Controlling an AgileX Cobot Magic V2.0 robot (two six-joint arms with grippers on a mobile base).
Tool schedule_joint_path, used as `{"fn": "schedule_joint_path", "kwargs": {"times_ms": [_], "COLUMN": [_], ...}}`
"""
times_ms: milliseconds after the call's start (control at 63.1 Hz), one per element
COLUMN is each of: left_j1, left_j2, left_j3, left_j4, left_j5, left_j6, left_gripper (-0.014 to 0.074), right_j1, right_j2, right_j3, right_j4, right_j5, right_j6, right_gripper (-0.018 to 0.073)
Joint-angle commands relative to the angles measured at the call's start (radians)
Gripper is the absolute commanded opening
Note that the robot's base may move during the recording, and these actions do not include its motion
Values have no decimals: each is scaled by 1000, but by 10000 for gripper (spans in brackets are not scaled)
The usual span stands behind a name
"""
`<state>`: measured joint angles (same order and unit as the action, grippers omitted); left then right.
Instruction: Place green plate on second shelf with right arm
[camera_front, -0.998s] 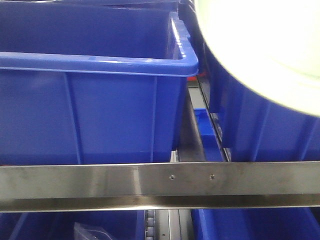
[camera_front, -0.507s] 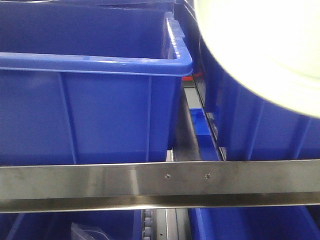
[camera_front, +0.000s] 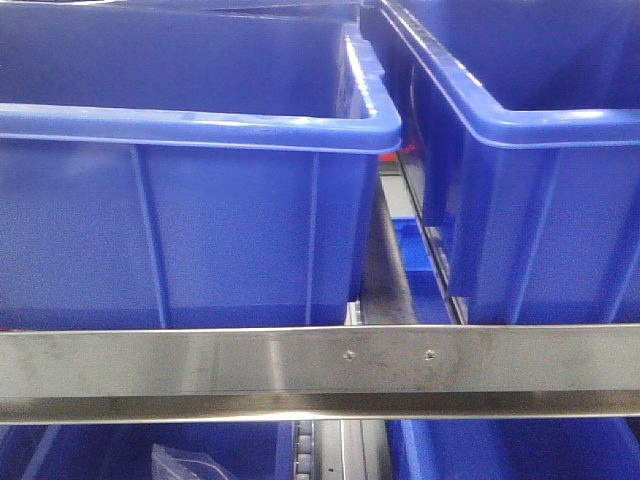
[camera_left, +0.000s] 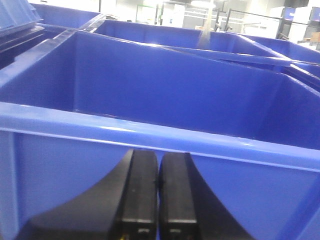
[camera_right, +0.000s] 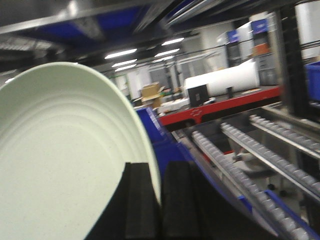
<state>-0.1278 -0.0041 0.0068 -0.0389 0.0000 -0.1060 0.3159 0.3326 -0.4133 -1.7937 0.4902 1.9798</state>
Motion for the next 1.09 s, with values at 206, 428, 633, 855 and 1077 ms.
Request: {"fn": "schedule_joint_path", "kwargs": {"times_ms": [206, 428, 633, 855, 1077], "left_j1": [-2, -2, -2, -2, -2], "left_j2": [-16, -16, -16, -16, -16], "left_j3": [41, 41, 41, 41, 41], "left_j4": [-6, -6, -6, -6, -6], "left_j5": [-79, -79, -79, -79, -79], "left_j6": [-3, -3, -3, -3, -3], "left_gripper": [130, 130, 130, 130, 130], "right_j1": [-3, -3, -3, -3, -3], "right_j2": [318, 585, 743, 787, 734], "right_j3": [-119, -274, -415, -446, -446], "right_j4": [-46, -47, -47, -45, -47], "right_j5": [187, 163, 145, 126, -170], "right_j6": [6, 6, 6, 6, -4], "right_gripper": [59, 62, 285, 412, 134]}}
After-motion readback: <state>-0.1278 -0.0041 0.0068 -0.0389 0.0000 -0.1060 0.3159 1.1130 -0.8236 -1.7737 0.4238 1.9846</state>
